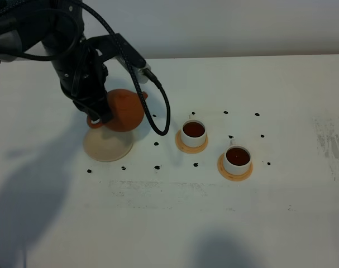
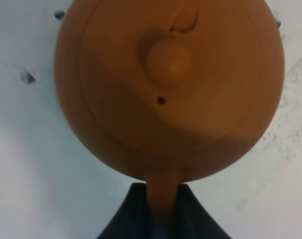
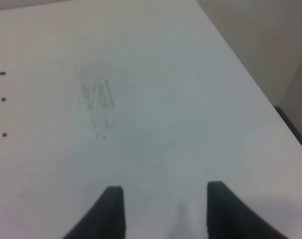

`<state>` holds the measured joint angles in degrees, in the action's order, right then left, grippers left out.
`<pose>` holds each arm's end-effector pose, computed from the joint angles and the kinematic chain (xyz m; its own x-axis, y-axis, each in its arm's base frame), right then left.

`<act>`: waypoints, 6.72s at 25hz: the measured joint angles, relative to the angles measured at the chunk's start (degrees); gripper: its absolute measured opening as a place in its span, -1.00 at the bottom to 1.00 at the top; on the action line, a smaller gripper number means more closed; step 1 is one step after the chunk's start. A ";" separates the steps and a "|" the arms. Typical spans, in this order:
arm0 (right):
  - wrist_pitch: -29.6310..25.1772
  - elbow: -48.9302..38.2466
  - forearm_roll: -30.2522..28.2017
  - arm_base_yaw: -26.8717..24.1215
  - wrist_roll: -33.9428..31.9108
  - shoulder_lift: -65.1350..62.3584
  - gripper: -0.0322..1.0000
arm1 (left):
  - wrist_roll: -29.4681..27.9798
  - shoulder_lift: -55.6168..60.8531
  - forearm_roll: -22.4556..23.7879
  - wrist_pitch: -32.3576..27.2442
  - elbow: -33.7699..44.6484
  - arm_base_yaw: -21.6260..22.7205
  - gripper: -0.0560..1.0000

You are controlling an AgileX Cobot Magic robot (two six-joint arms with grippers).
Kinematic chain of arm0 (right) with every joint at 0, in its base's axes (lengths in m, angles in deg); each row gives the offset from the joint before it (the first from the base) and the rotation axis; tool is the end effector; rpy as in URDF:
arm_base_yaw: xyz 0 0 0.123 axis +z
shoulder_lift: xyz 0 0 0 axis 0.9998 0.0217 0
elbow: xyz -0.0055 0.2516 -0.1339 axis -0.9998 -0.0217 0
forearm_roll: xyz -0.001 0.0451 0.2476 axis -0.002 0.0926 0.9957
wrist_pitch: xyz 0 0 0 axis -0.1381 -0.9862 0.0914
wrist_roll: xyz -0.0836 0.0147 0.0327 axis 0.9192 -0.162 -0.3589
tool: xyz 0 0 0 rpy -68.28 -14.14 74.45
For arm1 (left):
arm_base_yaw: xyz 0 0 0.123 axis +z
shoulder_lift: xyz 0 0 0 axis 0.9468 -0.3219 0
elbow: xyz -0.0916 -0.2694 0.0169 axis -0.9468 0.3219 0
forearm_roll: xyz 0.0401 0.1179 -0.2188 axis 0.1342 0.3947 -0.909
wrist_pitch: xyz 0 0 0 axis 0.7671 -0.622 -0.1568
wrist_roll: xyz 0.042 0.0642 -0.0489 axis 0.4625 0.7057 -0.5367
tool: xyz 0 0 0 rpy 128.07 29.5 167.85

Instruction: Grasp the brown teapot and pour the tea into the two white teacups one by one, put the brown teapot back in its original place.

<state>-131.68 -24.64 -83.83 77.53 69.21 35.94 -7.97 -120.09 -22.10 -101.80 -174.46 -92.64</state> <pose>-0.0100 -0.0025 0.2793 -0.4792 0.0714 -0.8748 0.2237 0.9737 -0.0431 0.3960 -0.1553 0.2452 -0.5295 0.8333 -0.1589 0.8286 0.5482 0.1138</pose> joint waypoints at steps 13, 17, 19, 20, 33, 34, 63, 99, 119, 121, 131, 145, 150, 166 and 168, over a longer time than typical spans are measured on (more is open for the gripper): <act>0.00 0.00 0.00 0.00 0.00 0.00 -0.16 | -4.95 0.56 -2.17 9.35 3.74 2.48 -0.73; 0.00 0.00 0.00 0.00 0.00 0.00 -0.16 | -6.35 3.17 -2.17 16.40 10.83 2.84 -0.73; 0.00 0.00 0.00 0.00 0.00 0.00 -0.16 | -7.08 4.96 -2.17 18.46 13.78 2.95 -0.73; 0.00 0.00 0.00 0.00 -0.33 0.00 -0.16 | -7.59 5.64 -2.24 19.13 14.92 3.01 -0.73; 0.00 0.00 0.00 0.00 -0.33 0.00 -0.16 | -19.73 6.98 -2.28 19.94 19.97 4.77 -0.73; 0.00 0.00 0.00 0.00 -0.33 0.00 -0.16 | -20.50 6.98 -2.28 19.94 19.97 4.88 -0.73; 0.04 0.00 0.00 0.00 0.00 0.00 -0.16 | -23.66 1.05 -3.83 19.75 19.97 5.52 -0.73; 0.04 0.00 0.00 0.00 -0.33 0.00 -0.16 | -24.09 1.55 -3.75 19.91 19.97 5.52 -0.01; 0.04 0.00 0.00 0.00 -0.33 0.00 -0.16 | -30.05 20.77 4.82 13.60 21.13 11.97 0.02; 0.04 0.00 0.00 0.00 -0.33 0.00 -0.16 | -30.17 23.12 4.82 13.91 23.77 12.75 0.02; 0.04 0.00 0.00 0.00 0.00 0.00 -0.16 | -30.80 43.31 3.76 11.11 39.20 20.72 0.02; 0.04 0.00 0.00 0.00 -0.33 0.00 -0.16 | -32.17 83.65 0.00 9.41 61.34 29.86 0.02; 0.04 0.00 0.00 0.00 0.00 0.00 -0.16 | -35.61 91.50 -0.74 8.87 67.72 29.87 0.02; 0.04 0.00 0.00 0.00 -0.33 0.00 -0.16 | -36.72 96.50 -0.88 7.32 73.31 29.87 0.02; 0.04 0.00 0.00 0.00 0.00 0.00 -0.16 | -36.92 97.58 -0.81 7.32 73.37 29.30 0.02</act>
<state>-131.64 -24.64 -83.83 77.53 69.21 35.94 -44.89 -22.52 -22.91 -94.48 -101.09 -63.34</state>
